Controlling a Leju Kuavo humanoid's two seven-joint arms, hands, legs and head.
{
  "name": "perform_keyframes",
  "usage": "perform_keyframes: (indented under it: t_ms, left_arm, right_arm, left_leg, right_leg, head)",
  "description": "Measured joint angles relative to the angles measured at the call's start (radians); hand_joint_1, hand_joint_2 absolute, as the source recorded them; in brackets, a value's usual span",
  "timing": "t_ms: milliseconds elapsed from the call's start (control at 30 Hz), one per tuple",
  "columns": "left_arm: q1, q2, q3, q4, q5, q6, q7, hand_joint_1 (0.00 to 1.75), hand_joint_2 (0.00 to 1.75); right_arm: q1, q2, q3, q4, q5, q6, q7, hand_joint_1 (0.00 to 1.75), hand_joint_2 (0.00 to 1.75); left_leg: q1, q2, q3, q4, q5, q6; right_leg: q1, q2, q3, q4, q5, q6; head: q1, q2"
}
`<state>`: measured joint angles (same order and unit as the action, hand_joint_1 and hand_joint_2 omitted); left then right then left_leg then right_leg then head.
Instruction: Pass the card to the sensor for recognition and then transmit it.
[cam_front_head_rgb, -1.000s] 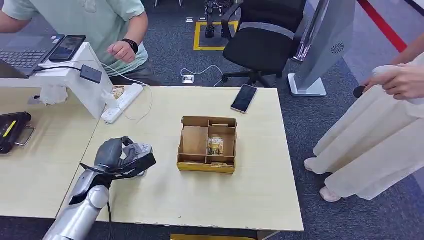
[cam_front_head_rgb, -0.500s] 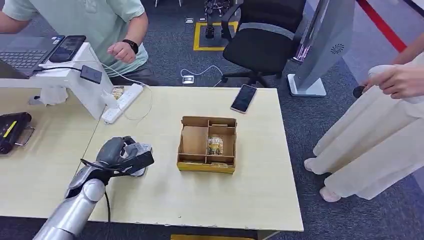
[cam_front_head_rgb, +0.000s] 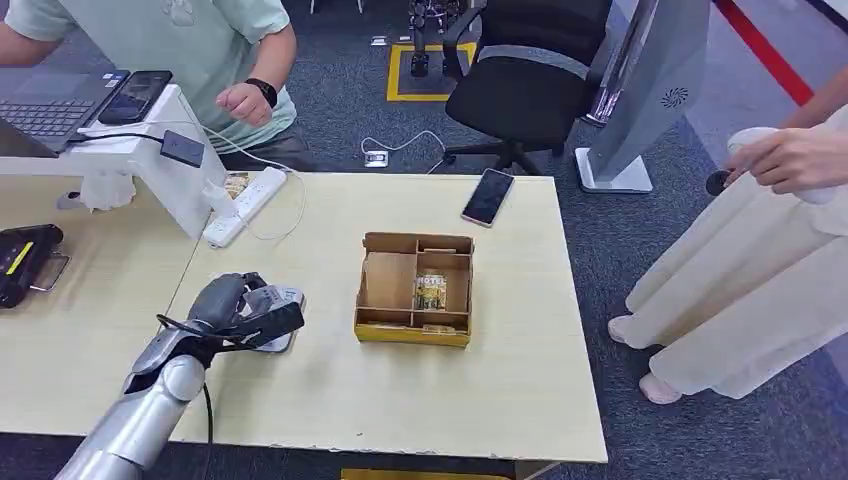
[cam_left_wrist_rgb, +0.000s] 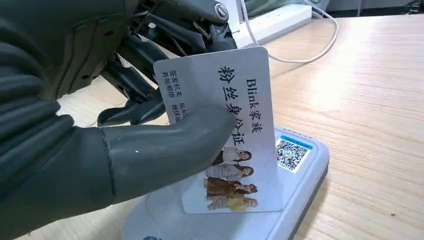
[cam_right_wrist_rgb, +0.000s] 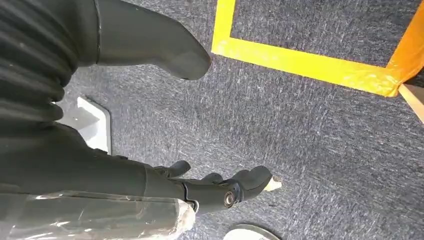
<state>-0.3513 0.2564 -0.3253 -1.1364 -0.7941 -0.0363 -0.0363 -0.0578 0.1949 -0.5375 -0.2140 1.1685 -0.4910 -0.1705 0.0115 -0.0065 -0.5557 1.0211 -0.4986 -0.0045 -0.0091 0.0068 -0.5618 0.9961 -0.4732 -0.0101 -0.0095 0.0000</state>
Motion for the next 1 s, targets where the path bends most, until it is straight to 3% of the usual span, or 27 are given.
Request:
perform_keyframes:
  t_ms: [300, 467, 600, 700, 867, 1000]
  left_arm:
    - [-0.019, -0.01, -0.036, 0.025, -0.144, 0.089, 0.057, 1.75, 1.75]
    - [-0.025, -0.022, -0.049, 0.033, -0.153, 0.108, 0.053, 1.75, 1.75]
    - [-0.017, -0.037, -0.048, 0.029, -0.127, 0.165, 0.023, 1.75, 1.75]
    - [0.01, -0.052, -0.045, 0.0, -0.153, 0.27, 0.003, 1.75, 1.75]
    - [0.03, -0.103, -0.001, -0.022, -0.202, 0.553, -0.076, 1.75, 1.75]
    - [0.033, -0.132, 0.016, -0.025, -0.222, 0.636, -0.1, 1.75, 1.75]
  right_arm:
    - [0.0, 0.0, 0.0, 0.0, -0.003, -0.002, -0.006, 0.0, 1.75]
    - [0.0, 0.0, -0.002, 0.0, -0.006, -0.002, -0.01, 0.0, 1.75]
    - [0.0, 0.0, -0.005, 0.0, -0.006, -0.005, -0.015, 0.0, 1.75]
    - [0.001, 0.0, -0.007, 0.0, -0.006, -0.008, -0.019, 0.0, 1.75]
    - [0.0, 0.0, -0.008, 0.0, -0.006, -0.017, -0.024, 0.0, 1.75]
    - [0.001, 0.0, -0.008, 0.0, -0.006, -0.018, -0.024, 0.0, 1.75]
  left_leg:
    - [0.0, 0.0, 0.0, 0.0, 0.0, 0.0]
    - [0.0, 0.0, 0.0, 0.0, 0.0, 0.0]
    - [0.0, 0.0, 0.0, 0.0, 0.0, 0.0]
    - [0.0, 0.0, 0.0, 0.0, 0.0, 0.0]
    - [0.0, 0.0, -0.001, 0.0, 0.0, 0.0]
    - [0.0, 0.0, -0.001, 0.0, 0.0, 0.0]
  right_leg:
    - [0.0, 0.0, 0.0, 0.0, 0.0, 0.0]
    - [0.0, 0.0, 0.0, 0.0, 0.0, 0.0]
    - [0.0, 0.0, 0.0, 0.0, 0.0, 0.0]
    - [0.0, 0.0, 0.0, 0.0, 0.0, 0.0]
    - [0.0, 0.0, 0.0, 0.0, 0.0, 0.0]
    - [0.0, 0.0, -0.001, 0.0, 0.0, 0.0]
  head:
    - [0.0, 0.0]
    - [0.0, 0.0]
    - [0.0, 0.0]
    - [0.0, 0.0]
    - [0.0, 0.0]
    - [0.0, 0.0]
